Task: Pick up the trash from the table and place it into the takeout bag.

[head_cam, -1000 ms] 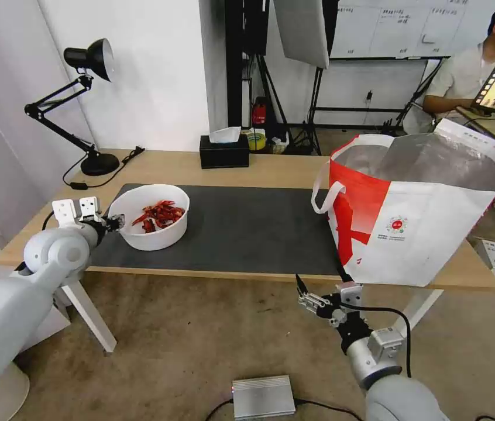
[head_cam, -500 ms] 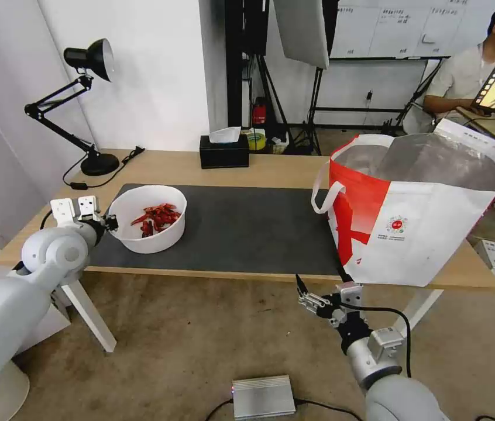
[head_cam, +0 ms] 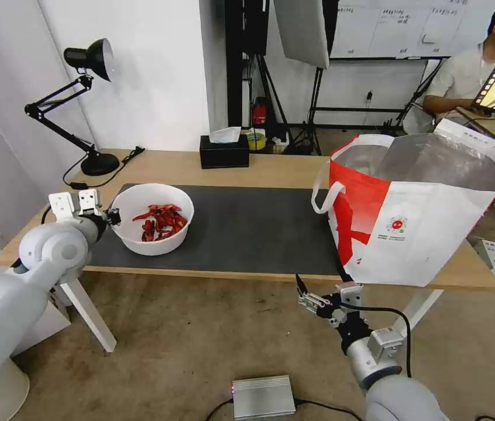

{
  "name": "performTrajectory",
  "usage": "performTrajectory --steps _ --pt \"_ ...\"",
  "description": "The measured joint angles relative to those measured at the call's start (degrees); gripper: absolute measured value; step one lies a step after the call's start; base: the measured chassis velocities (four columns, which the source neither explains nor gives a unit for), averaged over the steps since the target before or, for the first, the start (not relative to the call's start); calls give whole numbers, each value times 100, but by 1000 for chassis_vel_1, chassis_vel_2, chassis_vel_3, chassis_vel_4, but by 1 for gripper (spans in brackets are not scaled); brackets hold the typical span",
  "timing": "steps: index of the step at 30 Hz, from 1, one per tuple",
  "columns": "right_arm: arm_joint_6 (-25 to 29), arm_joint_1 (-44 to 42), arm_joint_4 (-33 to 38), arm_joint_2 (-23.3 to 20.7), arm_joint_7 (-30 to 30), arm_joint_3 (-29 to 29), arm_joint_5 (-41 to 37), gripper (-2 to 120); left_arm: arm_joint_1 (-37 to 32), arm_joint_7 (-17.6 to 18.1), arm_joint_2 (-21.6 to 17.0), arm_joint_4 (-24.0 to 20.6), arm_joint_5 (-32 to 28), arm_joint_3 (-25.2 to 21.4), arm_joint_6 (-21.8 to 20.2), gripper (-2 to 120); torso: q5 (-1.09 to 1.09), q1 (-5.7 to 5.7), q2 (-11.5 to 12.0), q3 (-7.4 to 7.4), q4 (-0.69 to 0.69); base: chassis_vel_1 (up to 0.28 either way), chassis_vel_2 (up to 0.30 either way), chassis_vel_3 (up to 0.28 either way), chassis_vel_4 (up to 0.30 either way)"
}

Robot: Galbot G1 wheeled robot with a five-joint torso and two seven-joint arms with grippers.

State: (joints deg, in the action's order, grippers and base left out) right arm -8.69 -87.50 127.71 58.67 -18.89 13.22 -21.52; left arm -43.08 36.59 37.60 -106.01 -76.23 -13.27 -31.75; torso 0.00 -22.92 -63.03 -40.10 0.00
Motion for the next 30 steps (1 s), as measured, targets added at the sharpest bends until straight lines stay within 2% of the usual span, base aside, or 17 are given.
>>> performTrajectory --steps 11,24,30 --pt "0 0 0 0 0 0 0 100 303 231 -65 -426 -630 56 -7 0 0 0 0 0 -1 0 0 0 0" --pt "0 0 0 0 0 0 0 100 504 254 -137 -682 -1104 93 -8 0 0 0 0 0 0 0 0 0 0" --pt "0 0 0 0 0 0 0 100 751 432 36 -755 -1433 210 -8 0 1 0 1 0 -1 0 0 0 0"
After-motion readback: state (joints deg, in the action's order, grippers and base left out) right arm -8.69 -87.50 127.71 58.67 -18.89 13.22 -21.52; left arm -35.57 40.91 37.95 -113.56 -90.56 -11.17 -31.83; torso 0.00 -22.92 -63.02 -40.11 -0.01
